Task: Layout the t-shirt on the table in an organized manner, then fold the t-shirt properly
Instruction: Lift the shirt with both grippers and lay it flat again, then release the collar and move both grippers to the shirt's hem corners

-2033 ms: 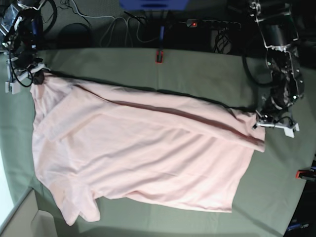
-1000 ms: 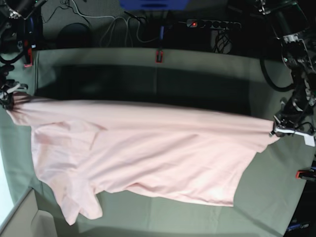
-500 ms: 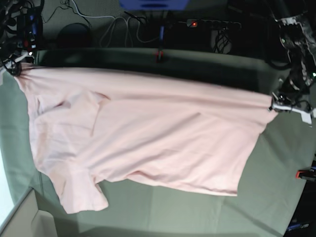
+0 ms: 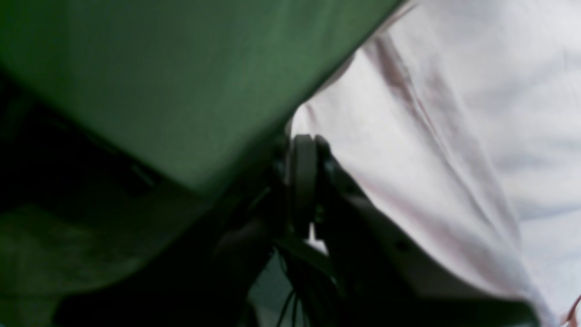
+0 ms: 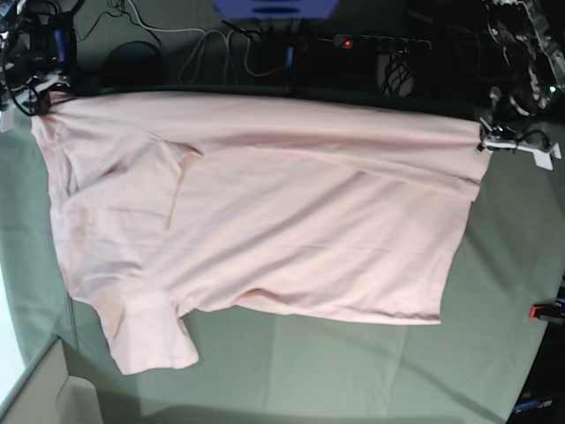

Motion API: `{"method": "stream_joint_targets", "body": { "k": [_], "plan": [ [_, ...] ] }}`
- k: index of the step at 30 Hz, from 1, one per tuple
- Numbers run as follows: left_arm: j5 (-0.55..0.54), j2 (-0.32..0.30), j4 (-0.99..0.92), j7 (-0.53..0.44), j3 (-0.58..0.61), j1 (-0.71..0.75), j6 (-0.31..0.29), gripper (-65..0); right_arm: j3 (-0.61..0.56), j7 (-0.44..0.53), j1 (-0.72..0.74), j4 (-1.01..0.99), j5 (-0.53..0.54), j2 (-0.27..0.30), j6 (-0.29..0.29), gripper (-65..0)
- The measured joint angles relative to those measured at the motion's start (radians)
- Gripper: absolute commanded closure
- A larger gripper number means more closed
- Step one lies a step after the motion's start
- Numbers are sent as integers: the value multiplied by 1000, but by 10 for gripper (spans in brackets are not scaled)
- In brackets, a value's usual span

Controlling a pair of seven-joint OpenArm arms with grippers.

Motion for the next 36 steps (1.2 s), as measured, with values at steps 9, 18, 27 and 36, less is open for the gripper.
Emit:
{"method": "stream_joint_targets", "body": {
  "k": [9,18,27,36],
  "plan": [
    [6,58,-10,8,-72,-35,3,0,0,10,-3,-7,-2,4,0,0],
    [5,56,1,8,-69,-37,3,-49,0,8,-3,-7,-18,12,0,-216],
    [16,54,113,0,-77,-22,7,-352,48,-18,-6,8,-23,5,3,-256],
    [27,48,136,5,-79,-135,13,-433,81,-35,74,77,-37,6,-1,-257]
  ]
}}
